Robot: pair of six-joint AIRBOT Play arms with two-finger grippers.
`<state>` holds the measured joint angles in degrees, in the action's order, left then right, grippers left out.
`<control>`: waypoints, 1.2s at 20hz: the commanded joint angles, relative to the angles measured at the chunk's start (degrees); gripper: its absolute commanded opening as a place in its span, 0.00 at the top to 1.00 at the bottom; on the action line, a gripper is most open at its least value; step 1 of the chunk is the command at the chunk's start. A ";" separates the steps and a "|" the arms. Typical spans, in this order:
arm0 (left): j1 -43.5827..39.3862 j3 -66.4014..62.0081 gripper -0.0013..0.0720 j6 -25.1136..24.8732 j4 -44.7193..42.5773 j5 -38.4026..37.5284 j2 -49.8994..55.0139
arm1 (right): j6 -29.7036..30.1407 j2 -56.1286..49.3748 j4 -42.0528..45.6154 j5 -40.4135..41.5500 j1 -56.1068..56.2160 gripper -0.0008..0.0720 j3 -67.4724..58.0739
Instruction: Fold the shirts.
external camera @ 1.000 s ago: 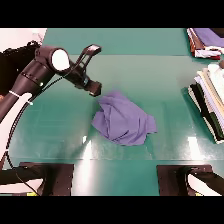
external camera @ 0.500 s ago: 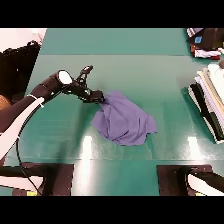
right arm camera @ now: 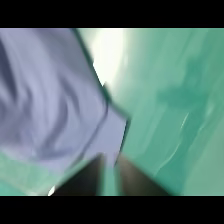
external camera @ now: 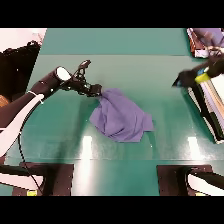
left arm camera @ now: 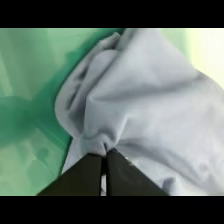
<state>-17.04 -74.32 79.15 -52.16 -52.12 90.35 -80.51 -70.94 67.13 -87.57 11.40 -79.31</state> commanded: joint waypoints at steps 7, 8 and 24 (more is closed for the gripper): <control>0.35 -3.23 0.95 -0.15 -2.36 -2.54 0.07 | -0.17 2.10 -17.99 17.55 10.14 0.38 38.73; 0.35 -3.23 0.95 -0.15 -2.36 -2.67 0.07 | -0.24 2.10 -18.01 19.85 11.98 0.40 39.52; 0.37 -3.41 0.95 -0.11 -5.53 -3.37 -6.88 | 2.56 3.85 -20.76 29.86 15.26 0.97 39.74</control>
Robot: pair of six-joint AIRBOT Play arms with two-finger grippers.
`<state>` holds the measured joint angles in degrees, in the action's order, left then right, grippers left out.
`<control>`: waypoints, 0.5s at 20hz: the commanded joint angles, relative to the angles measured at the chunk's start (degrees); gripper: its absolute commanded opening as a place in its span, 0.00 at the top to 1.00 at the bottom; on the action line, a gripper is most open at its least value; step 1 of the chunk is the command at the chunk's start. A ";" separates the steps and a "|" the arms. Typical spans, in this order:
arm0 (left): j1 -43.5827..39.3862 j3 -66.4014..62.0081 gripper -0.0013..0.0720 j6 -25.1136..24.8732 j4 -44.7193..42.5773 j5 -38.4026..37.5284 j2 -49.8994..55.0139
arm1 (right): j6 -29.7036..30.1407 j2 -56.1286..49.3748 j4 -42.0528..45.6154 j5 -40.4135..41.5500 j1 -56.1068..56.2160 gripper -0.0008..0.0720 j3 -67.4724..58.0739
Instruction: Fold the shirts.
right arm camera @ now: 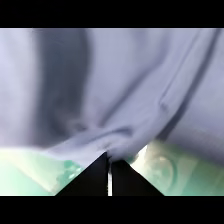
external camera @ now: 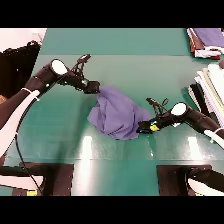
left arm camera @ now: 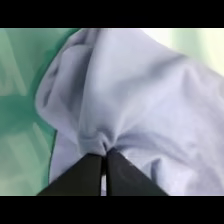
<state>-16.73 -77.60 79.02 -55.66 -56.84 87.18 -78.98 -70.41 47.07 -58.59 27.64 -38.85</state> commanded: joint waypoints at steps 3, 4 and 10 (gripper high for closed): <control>0.07 -2.43 0.95 0.02 -6.49 1.22 -13.88 | 1.01 11.37 -0.35 -2.05 -6.54 0.97 -8.68; 0.07 -3.56 0.95 0.02 -6.86 1.22 -17.59 | 0.94 13.75 -0.35 -3.19 -8.87 0.97 -12.59; 0.04 -14.99 0.95 0.07 -6.80 -1.33 -35.95 | 0.81 21.66 0.48 -9.14 -19.91 0.97 -39.34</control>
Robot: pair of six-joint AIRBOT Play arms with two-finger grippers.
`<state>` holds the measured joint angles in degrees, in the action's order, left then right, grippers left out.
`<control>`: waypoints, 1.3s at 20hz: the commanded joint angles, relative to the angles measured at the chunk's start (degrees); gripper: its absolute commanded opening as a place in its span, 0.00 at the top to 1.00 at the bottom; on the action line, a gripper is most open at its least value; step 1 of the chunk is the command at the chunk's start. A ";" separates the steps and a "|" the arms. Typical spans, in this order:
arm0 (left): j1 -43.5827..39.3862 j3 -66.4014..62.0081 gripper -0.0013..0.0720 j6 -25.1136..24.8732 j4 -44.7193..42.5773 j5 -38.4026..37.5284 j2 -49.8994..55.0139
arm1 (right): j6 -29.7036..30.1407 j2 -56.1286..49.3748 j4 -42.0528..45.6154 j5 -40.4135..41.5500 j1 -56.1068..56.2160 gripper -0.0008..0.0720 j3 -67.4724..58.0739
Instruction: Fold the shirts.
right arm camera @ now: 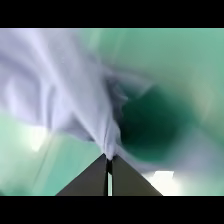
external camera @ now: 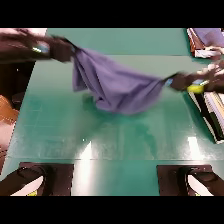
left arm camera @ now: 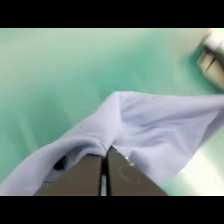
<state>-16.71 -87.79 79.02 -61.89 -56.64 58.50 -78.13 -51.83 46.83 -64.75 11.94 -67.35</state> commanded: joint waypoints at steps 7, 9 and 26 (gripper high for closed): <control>0.02 -16.96 0.95 0.04 3.41 -8.85 -9.62 | -1.42 2.86 5.64 -10.51 -7.63 0.97 -28.46; 0.02 -16.90 0.95 0.04 3.41 -9.46 -8.98 | -2.84 1.33 8.22 -12.57 -8.44 0.97 -32.30; 0.02 29.46 0.95 -4.92 4.33 -6.03 13.42 | -4.72 -31.30 14.78 -13.22 6.64 0.97 -13.31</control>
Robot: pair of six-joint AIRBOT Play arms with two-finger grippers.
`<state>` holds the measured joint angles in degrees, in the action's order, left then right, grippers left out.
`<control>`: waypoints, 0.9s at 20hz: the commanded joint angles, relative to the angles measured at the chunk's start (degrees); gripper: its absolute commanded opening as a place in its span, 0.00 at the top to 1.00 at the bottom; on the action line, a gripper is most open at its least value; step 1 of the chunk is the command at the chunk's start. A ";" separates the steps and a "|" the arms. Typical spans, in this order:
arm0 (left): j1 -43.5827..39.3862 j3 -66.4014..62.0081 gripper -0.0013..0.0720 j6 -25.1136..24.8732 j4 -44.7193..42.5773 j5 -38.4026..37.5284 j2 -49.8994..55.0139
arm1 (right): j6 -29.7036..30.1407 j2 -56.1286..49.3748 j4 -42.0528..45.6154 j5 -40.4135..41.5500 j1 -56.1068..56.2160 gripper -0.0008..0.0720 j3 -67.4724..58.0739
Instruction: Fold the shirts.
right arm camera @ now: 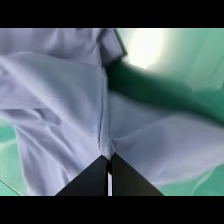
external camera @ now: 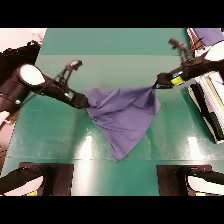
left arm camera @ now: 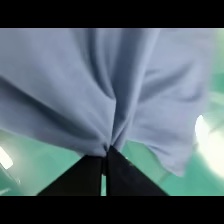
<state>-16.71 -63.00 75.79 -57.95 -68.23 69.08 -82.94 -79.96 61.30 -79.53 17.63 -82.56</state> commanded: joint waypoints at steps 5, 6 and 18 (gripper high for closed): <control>0.04 3.72 0.39 -2.95 4.04 4.76 3.23 | 0.09 -2.45 0.22 3.52 0.94 0.97 1.86; 0.48 2.12 0.39 -3.48 3.82 3.06 3.23 | 0.09 -2.45 0.22 3.45 0.94 0.97 1.84; 9.97 -13.42 0.39 -2.29 3.17 7.30 16.41 | 0.09 -2.45 0.17 3.02 0.96 0.97 1.86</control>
<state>-7.53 -75.59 73.01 -57.45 -62.65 79.96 -82.85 -82.39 61.49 -76.49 18.55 -80.73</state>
